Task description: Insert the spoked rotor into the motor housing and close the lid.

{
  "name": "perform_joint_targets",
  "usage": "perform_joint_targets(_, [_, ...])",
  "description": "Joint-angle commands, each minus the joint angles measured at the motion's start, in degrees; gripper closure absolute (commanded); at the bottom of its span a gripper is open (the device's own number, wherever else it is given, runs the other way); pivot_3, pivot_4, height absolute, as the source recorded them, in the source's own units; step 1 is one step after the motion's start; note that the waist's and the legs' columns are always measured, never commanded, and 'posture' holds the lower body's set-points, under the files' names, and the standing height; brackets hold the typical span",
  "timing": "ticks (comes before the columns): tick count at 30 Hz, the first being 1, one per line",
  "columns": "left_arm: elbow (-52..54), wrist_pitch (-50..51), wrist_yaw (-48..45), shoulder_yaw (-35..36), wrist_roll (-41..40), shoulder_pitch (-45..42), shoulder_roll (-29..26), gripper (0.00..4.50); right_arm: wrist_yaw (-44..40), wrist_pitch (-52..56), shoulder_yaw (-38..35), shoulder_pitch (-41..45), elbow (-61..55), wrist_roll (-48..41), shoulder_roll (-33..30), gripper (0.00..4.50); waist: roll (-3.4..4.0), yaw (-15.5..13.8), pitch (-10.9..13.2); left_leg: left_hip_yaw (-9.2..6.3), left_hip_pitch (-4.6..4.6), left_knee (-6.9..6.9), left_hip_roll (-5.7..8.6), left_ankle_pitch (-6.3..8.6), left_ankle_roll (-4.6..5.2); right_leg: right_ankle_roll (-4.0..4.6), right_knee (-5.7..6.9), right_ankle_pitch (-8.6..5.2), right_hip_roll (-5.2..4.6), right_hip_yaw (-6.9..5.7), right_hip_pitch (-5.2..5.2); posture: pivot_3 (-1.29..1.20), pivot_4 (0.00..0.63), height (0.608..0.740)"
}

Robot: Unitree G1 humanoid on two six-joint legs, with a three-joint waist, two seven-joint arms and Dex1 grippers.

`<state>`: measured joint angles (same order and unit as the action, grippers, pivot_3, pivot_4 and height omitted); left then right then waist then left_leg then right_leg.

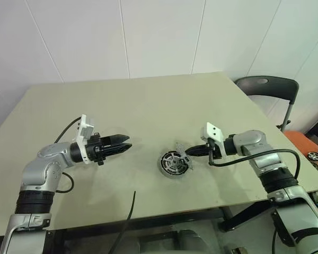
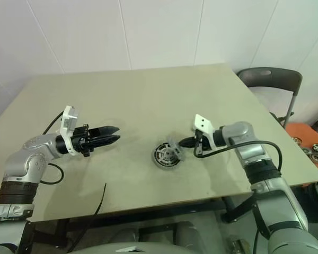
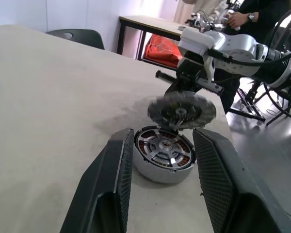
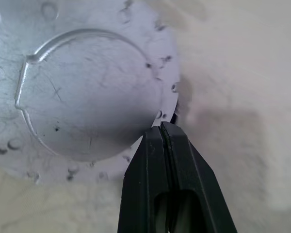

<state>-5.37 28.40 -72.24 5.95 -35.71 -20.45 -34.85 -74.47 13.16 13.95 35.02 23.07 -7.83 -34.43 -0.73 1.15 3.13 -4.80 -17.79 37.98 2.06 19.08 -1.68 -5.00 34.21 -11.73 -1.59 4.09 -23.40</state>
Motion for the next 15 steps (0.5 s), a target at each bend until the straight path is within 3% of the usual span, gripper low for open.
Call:
perform_joint_targets(1, [1.6, -0.1, 0.0, 1.2, -1.3, -0.7, -0.2, 2.41, 0.0, -1.0, 0.7, 2.2, -0.6, 0.8, 1.7, 4.49, 0.00, 0.0, 0.0, 0.00, 0.01, 0.00, 0.00, 0.00, 0.00, 0.00, 0.01, 0.00, 0.01, 0.00, 0.00, 0.00, 0.000, 0.740])
perform_joint_targets(15, [3.1, 0.4, 0.5, 1.3, -1.6, 0.8, 0.1, 2.41, 5.8, 6.2, 2.3, 4.9, -3.2, 1.7, 10.4, 4.49, 0.01, 0.1, 0.0, -0.05, 0.02, 0.00, -0.02, 0.00, 0.00, 0.00, 0.09, 0.01, 0.03, -0.02, -0.03, 0.00, 0.000, 0.740])
